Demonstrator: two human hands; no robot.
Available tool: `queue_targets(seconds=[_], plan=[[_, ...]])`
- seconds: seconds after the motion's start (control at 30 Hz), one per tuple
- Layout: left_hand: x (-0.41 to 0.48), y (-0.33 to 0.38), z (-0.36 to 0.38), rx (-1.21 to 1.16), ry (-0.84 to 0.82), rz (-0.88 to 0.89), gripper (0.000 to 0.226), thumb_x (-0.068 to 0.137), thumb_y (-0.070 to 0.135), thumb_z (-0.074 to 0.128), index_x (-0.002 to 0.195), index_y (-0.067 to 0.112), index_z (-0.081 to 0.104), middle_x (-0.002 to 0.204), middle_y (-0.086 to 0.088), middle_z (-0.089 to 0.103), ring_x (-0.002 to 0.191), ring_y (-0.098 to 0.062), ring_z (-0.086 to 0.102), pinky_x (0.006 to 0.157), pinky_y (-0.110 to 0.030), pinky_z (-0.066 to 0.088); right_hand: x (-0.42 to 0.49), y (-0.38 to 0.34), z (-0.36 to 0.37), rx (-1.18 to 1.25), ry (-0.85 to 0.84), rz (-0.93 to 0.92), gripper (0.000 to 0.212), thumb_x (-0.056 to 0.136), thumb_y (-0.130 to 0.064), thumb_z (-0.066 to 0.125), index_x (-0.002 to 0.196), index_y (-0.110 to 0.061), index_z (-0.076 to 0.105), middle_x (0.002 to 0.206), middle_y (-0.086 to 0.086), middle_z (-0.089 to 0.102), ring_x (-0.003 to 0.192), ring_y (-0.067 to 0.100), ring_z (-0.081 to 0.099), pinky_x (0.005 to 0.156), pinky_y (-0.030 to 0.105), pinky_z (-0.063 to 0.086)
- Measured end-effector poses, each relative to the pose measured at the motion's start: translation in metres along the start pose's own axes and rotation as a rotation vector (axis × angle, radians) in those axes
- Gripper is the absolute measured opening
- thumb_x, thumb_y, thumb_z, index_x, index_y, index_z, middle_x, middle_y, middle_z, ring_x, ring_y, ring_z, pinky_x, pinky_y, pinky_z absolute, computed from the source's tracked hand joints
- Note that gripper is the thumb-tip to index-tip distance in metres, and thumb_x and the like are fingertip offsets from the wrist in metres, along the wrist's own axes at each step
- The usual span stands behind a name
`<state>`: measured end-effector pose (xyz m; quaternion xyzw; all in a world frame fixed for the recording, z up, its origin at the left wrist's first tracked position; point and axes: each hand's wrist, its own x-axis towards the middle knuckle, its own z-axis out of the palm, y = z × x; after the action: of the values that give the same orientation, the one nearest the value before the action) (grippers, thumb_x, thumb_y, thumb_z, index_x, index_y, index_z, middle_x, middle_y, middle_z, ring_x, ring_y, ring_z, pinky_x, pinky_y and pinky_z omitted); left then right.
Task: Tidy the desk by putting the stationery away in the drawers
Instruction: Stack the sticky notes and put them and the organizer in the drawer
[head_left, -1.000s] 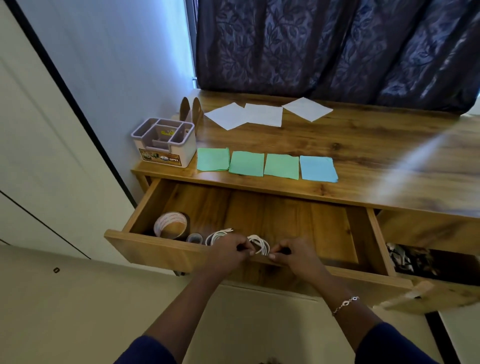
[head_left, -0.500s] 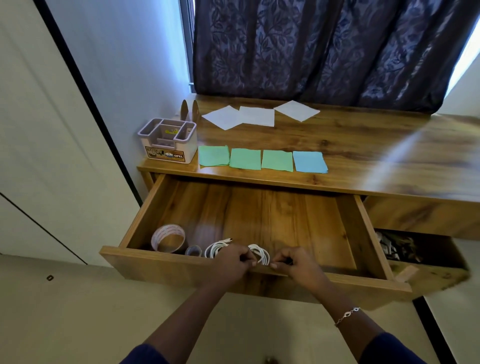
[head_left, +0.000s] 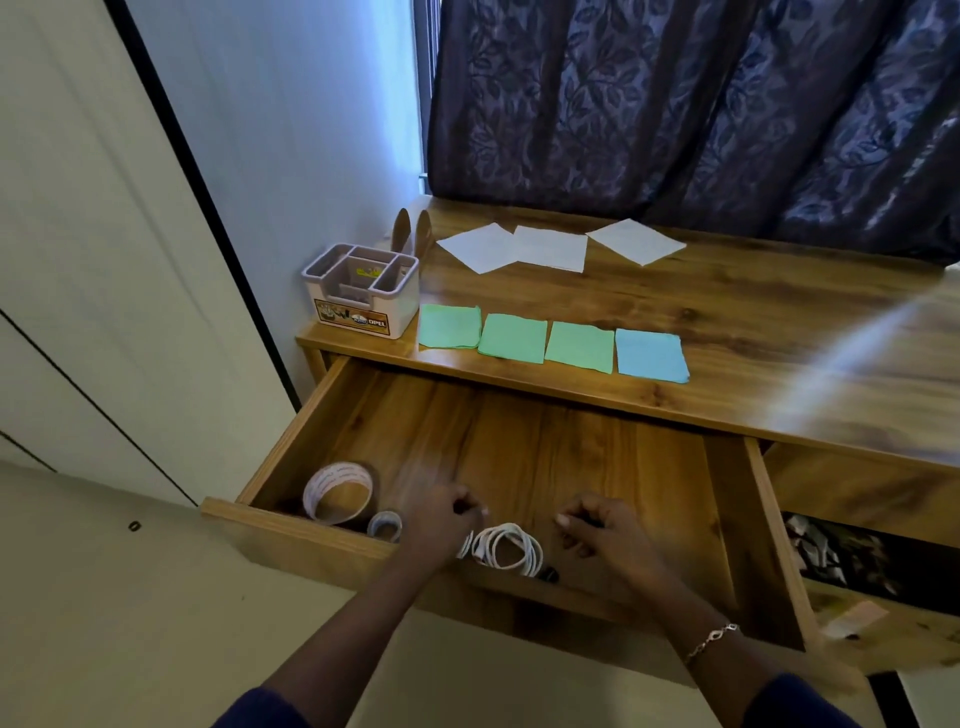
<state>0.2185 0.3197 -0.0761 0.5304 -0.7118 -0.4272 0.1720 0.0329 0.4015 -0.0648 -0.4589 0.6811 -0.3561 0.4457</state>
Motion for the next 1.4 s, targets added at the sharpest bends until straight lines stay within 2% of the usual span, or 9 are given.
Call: queue_targets(seconds=[0.2, 0.37, 0.5, 0.6, 0.77, 0.87, 1.07, 1.2, 1.4], plan=[[0.010, -0.004, -0.032, -0.061, 0.326, -0.015, 0.013, 0.088, 0.014, 0.060, 0.076, 0.014, 0.061, 0.068, 0.005, 0.058, 0.064, -0.009, 0.052, 0.053, -0.015, 0.034, 0.042, -0.016, -0.017, -0.017, 0.031, -0.052, 0.012, 0.091, -0.010, 0.055, 0.084, -0.016, 0.061, 0.078, -0.002, 0.064, 0.069, 0.008, 0.060, 0.060, 0.016, 0.047], [0.032, 0.000, -0.073, -0.126, 0.541, 0.068, 0.010, 0.088, 0.013, 0.059, 0.080, 0.016, 0.064, 0.078, 0.001, 0.064, 0.076, -0.014, 0.059, 0.068, -0.028, 0.047, 0.080, -0.053, -0.009, 0.090, 0.032, -0.130, 0.015, 0.090, -0.005, 0.055, 0.082, -0.013, 0.064, 0.074, 0.003, 0.066, 0.067, 0.014, 0.060, 0.055, 0.014, 0.048], [0.063, 0.014, -0.113, -0.187, 0.712, 0.094, 0.012, 0.091, 0.016, 0.055, 0.082, 0.011, 0.062, 0.076, -0.003, 0.062, 0.070, -0.016, 0.057, 0.062, -0.024, 0.045, 0.108, -0.087, 0.007, 0.145, 0.038, -0.177, 0.013, 0.090, -0.005, 0.054, 0.084, -0.009, 0.064, 0.074, 0.005, 0.066, 0.066, 0.014, 0.060, 0.056, 0.015, 0.049], [0.091, 0.022, -0.146, -0.224, 0.776, 0.106, 0.012, 0.092, 0.017, 0.054, 0.094, 0.008, 0.062, 0.087, -0.005, 0.063, 0.080, -0.017, 0.058, 0.067, -0.026, 0.047, 0.128, -0.112, 0.019, 0.189, 0.041, -0.183, 0.012, 0.091, -0.006, 0.054, 0.089, -0.005, 0.066, 0.076, 0.007, 0.067, 0.069, 0.015, 0.062, 0.060, 0.020, 0.050], [0.148, 0.023, -0.196, -0.403, 0.656, 0.015, 0.038, 0.095, 0.041, 0.044, 0.116, 0.012, 0.055, 0.104, -0.005, 0.064, 0.095, -0.021, 0.060, 0.083, -0.034, 0.049, 0.172, -0.157, 0.039, 0.403, 0.020, -0.092, 0.012, 0.092, -0.009, 0.054, 0.094, -0.004, 0.065, 0.081, 0.008, 0.066, 0.074, 0.016, 0.062, 0.066, 0.024, 0.053], [0.175, 0.023, -0.214, -0.428, 0.605, -0.047, 0.059, 0.092, 0.057, 0.035, 0.131, 0.013, 0.044, 0.121, -0.010, 0.060, 0.107, -0.025, 0.059, 0.095, -0.045, 0.047, 0.199, -0.179, 0.053, 0.503, 0.006, -0.037, 0.013, 0.092, -0.014, 0.055, 0.099, -0.007, 0.062, 0.095, 0.011, 0.064, 0.090, 0.021, 0.062, 0.080, 0.029, 0.052], [0.202, 0.023, -0.224, -0.319, 0.635, -0.100, 0.059, 0.094, 0.053, 0.032, 0.127, 0.007, 0.046, 0.119, -0.013, 0.060, 0.104, -0.027, 0.060, 0.084, -0.037, 0.050, 0.241, -0.206, 0.086, 0.378, 0.147, 0.022, 0.023, 0.091, -0.021, 0.058, 0.106, -0.004, 0.057, 0.104, 0.014, 0.059, 0.097, 0.024, 0.058, 0.087, 0.033, 0.052], [0.210, 0.024, -0.230, -0.278, 0.636, -0.142, 0.053, 0.096, 0.051, 0.031, 0.120, 0.007, 0.049, 0.112, -0.012, 0.061, 0.098, -0.025, 0.061, 0.071, -0.031, 0.050, 0.258, -0.219, 0.107, 0.240, 0.196, 0.004, 0.016, 0.088, -0.015, 0.060, 0.101, -0.005, 0.059, 0.104, 0.015, 0.065, 0.087, 0.021, 0.064, 0.085, 0.040, 0.055], [0.208, 0.028, -0.240, -0.290, 0.592, -0.120, 0.062, 0.093, 0.057, 0.028, 0.119, 0.005, 0.051, 0.111, -0.015, 0.062, 0.099, -0.028, 0.062, 0.083, -0.040, 0.054, 0.261, -0.226, 0.105, 0.138, 0.245, 0.046, 0.012, 0.085, -0.001, 0.058, 0.084, -0.012, 0.055, 0.096, 0.014, 0.064, 0.091, 0.027, 0.065, 0.083, 0.044, 0.055]])
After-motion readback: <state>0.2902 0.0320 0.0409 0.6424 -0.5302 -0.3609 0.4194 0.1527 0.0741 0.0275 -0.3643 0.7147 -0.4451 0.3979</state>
